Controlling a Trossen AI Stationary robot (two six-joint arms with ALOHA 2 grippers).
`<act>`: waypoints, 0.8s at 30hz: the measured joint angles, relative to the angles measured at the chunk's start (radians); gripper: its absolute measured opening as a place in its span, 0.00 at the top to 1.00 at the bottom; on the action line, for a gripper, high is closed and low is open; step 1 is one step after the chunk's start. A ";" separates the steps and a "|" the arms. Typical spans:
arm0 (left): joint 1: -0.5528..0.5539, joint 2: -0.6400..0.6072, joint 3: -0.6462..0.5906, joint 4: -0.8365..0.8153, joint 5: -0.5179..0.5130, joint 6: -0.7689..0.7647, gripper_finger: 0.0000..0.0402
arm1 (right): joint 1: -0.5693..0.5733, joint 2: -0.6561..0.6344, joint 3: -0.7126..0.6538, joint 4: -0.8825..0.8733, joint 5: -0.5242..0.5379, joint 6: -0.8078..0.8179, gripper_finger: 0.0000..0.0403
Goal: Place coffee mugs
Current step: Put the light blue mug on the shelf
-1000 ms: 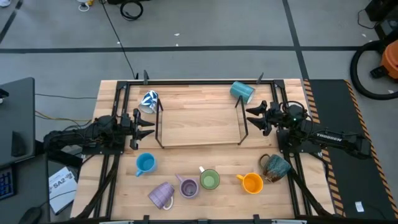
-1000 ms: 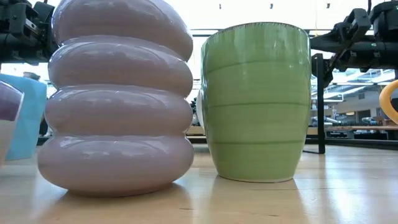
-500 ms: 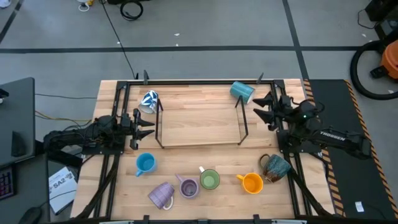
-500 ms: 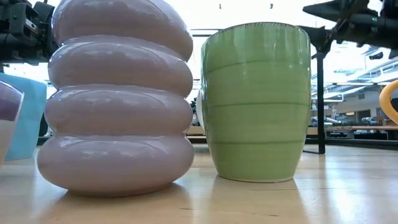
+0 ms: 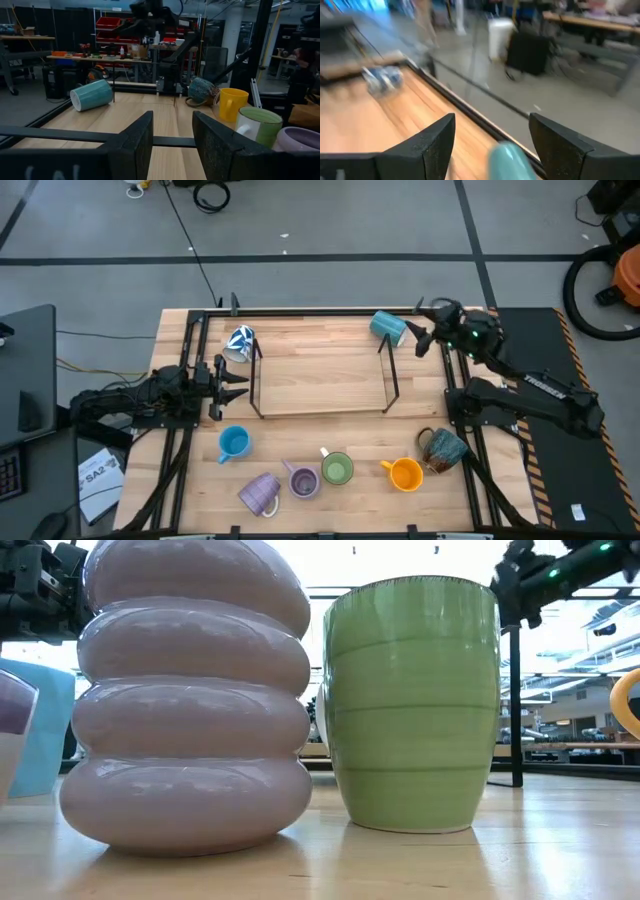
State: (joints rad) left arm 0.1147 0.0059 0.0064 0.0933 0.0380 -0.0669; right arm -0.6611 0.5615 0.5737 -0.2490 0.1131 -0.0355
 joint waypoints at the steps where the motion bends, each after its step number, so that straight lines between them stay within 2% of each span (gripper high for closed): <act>1: 0.000 0.000 0.000 0.000 0.000 0.000 0.64 | -0.019 0.024 0.012 -0.024 0.000 -0.017 0.35; 13: 0.000 0.000 0.000 0.000 0.000 0.000 0.64 | -0.215 0.228 0.033 -0.065 -0.001 -0.160 0.35; 24: 0.000 0.000 0.000 0.000 0.000 0.000 0.64 | -0.311 0.326 0.033 -0.115 -0.006 -0.309 0.35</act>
State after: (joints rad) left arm 0.1147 0.0063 0.0066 0.0933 0.0380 -0.0673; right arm -0.9721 0.8876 0.6064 -0.3642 0.1071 -0.3446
